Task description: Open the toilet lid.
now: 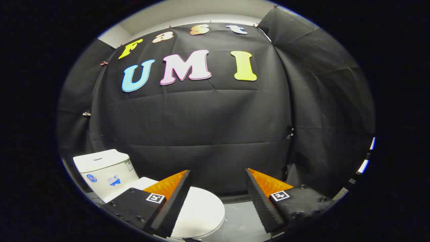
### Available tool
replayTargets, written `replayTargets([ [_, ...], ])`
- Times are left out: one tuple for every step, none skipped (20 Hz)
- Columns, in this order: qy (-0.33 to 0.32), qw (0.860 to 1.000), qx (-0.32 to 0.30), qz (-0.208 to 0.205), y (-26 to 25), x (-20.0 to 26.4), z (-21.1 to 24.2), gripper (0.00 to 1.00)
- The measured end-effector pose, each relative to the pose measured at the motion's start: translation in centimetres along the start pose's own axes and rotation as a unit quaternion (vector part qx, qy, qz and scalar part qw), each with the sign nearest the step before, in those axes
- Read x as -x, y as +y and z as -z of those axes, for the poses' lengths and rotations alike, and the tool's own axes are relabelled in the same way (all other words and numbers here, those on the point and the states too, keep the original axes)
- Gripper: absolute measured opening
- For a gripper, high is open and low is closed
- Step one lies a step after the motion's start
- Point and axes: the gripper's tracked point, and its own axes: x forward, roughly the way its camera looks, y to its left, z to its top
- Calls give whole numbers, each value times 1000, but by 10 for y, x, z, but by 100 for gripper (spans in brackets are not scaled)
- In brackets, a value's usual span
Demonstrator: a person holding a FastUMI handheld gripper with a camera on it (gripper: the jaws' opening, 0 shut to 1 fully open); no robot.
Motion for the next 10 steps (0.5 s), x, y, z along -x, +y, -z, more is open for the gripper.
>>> replayTargets([
  [-2,1000,6,-2,1,1,-1,98],
  [-5,1000,11,-1,1,1,-1,98],
  [-5,1000,14,-2,1,1,-2,98],
  [-6,1000,16,-3,4,1,-2,98],
  [-7,1000,18,-5,4,2,-2,98],
  [-12,1000,23,-3,4,3,-4,98],
  [-15,1000,26,0,3,4,-6,98],
  [-17,999,27,1,3,3,-6,98],
  [-19,999,26,0,4,3,-6,98],
  [-17,1000,25,0,3,3,-5,98],
])
